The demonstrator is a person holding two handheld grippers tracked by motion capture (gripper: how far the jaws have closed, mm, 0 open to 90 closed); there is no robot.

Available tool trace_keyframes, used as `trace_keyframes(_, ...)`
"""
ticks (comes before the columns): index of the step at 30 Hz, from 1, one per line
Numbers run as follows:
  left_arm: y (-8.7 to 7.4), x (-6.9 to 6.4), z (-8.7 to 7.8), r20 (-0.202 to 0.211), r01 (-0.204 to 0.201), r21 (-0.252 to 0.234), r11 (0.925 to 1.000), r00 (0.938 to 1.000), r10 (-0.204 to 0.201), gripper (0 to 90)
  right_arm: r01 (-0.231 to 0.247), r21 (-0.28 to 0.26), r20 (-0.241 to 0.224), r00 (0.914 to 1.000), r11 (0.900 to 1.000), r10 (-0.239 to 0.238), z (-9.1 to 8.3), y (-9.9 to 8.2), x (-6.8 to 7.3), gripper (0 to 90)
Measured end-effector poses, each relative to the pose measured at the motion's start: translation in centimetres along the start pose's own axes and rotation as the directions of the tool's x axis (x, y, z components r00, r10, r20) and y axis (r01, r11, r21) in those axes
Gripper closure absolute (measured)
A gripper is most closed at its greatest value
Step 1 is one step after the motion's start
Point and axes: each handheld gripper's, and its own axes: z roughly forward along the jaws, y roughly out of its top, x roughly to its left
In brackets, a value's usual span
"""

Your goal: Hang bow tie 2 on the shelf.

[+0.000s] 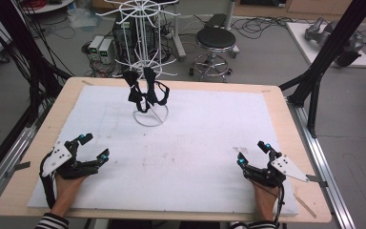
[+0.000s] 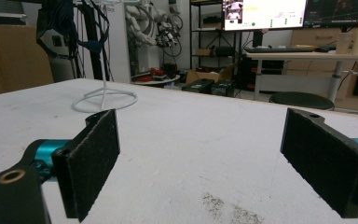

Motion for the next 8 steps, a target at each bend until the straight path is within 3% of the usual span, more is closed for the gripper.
trace_keyframes(3,-0.21,-0.06,-0.25,-0.009,-0.008,-0.029,0.9996,0.9999,0.008,15.3,0.0,0.0,-0.001,1.0,1.0,0.0,-0.01,0.0,0.0,11.1)
trace_keyframes(8,-0.3,0.0,-0.33,-0.009,-0.007,-0.028,0.9996,0.9999,0.007,15.3,0.007,-0.005,0.001,1.0,1.0,-0.007,0.02,-0.01,-0.01,11.1)
